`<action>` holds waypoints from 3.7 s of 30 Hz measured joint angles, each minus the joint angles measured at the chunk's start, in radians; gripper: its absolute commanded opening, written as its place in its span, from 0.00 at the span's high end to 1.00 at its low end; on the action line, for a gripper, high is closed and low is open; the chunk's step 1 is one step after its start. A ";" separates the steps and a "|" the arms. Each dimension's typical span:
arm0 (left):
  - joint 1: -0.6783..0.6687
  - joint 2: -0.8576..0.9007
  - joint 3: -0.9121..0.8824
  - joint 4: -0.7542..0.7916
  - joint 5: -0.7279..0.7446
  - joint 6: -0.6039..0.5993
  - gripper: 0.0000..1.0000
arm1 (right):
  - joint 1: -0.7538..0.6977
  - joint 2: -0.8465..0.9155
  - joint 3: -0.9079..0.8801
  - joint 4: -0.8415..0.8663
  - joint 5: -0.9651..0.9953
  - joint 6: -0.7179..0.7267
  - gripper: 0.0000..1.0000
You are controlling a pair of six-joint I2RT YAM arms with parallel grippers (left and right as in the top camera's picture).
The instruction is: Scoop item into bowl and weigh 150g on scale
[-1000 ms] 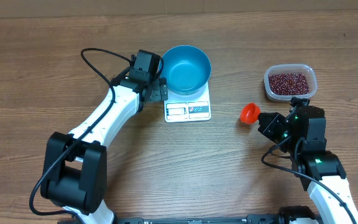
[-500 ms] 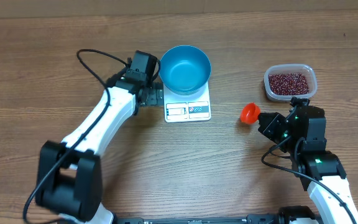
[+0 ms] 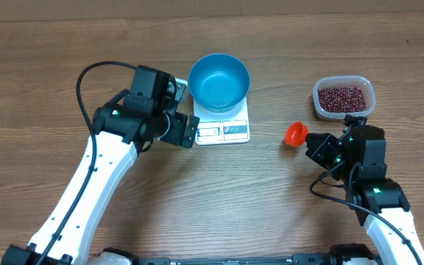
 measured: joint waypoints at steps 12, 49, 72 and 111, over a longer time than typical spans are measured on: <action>-0.070 -0.214 -0.001 -0.058 0.019 0.035 0.00 | 0.000 0.000 0.000 0.000 0.000 0.000 0.96; -0.237 -0.407 -0.239 0.104 -0.250 -0.142 0.01 | 0.000 0.000 0.000 0.000 0.000 0.000 0.96; -0.237 -0.354 -0.239 0.101 -0.250 -0.142 0.01 | 0.000 0.000 0.000 -0.016 0.000 -0.041 0.96; -0.237 -0.348 -0.240 0.325 -0.286 -0.142 0.01 | 0.000 0.002 0.304 -0.452 0.043 -0.277 0.96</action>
